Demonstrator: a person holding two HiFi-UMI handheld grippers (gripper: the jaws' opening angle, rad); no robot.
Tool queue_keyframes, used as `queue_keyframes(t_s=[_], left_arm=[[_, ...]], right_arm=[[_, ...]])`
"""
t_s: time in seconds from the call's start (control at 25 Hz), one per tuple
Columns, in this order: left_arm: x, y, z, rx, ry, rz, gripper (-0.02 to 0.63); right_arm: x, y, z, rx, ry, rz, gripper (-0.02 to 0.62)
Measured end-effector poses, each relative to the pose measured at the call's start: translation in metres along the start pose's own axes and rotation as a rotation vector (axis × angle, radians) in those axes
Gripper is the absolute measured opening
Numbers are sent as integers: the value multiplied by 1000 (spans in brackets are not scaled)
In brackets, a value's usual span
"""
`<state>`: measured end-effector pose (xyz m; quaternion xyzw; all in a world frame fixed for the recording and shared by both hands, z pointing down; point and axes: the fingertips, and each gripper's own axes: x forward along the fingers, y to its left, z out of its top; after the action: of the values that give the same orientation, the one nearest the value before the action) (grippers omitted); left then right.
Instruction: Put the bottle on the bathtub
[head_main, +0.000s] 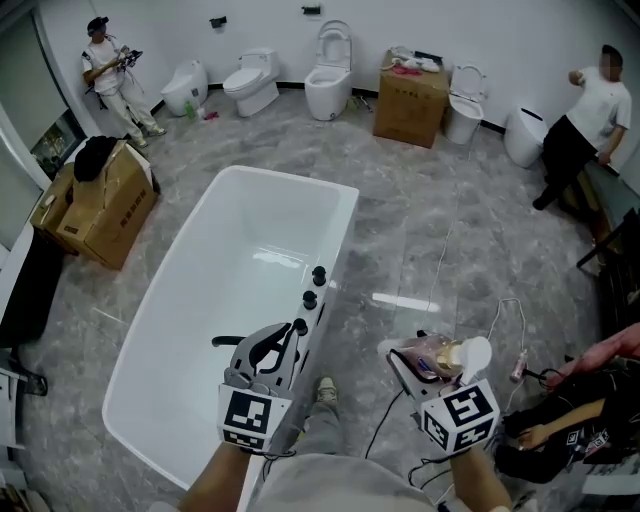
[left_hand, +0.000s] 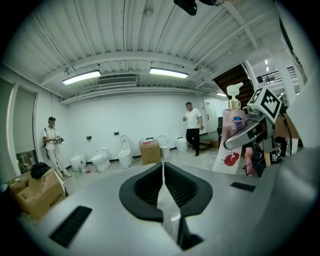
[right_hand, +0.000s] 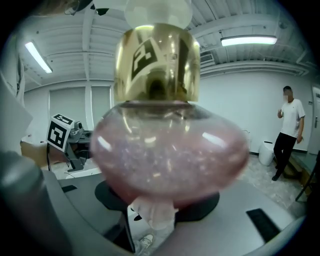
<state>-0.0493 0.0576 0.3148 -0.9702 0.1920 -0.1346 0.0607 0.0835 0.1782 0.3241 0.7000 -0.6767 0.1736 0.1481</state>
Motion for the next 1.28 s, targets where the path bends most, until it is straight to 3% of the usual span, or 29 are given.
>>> queue_keyframes(t_s=[0.52,0.92,1.28], left_arm=[[130,130,-38,-29,84,10,29],[188,160,-77,-103,164,45,29],[241,185,-111,-163,239,150,29]], right_arm=[[195,-42,53,-8,31,56,245],[294,-67,49,-28,81,121,245],[382,-104,32,-110,127,242,245]])
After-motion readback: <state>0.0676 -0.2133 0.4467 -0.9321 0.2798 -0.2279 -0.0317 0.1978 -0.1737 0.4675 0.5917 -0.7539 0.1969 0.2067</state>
